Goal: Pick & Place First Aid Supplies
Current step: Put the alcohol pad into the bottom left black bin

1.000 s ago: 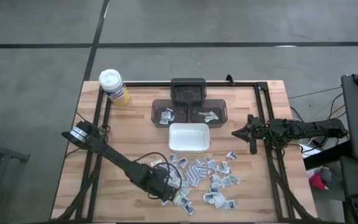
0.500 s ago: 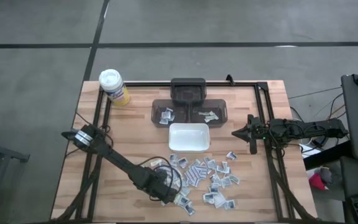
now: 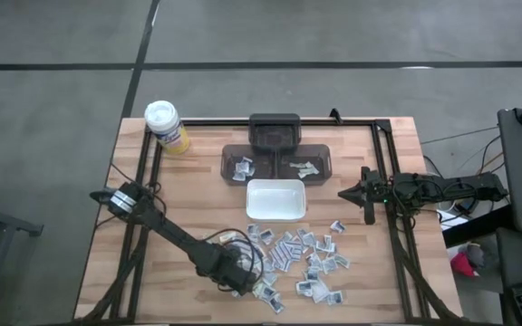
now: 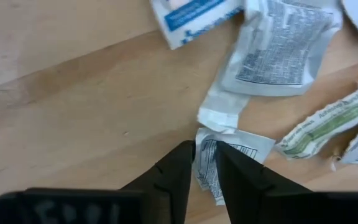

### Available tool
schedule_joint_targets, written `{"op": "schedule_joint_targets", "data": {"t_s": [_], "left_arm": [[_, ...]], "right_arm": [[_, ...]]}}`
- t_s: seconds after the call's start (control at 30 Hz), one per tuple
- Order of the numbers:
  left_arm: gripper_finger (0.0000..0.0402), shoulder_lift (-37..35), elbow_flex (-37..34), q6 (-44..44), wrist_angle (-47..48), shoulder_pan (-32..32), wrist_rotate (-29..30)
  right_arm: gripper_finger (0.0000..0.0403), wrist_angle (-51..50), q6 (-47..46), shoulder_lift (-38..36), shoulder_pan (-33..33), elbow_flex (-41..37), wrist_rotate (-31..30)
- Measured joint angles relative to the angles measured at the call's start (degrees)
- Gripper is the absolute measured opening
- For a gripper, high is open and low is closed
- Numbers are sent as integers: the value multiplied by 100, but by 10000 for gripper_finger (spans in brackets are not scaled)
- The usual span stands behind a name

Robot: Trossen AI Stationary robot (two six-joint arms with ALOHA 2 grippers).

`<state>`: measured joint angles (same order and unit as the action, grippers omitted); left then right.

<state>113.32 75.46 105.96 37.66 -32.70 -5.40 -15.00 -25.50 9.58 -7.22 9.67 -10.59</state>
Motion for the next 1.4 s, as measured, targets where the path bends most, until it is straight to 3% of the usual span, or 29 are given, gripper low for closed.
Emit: {"op": "schedule_joint_targets", "data": {"t_s": [0.5,0.73,1.0,1.23,1.4], "left_arm": [[49,0,-15,-88,116,8,-276],[6,-12,-20,-84,103,6,-287],[1,-115,-35,-133,96,0,-281],[0,-493,-70,-652,320,-16,-305],[0,-790,-55,-1767,55,-35,215]], "right_arm": [[8,-1,0,0,0,0,0],[8,0,0,0,0,0,0],[8,0,0,0,0,0,0],[8,-45,0,-4,0,0,2],[8,-124,0,-4,0,0,4]]}}
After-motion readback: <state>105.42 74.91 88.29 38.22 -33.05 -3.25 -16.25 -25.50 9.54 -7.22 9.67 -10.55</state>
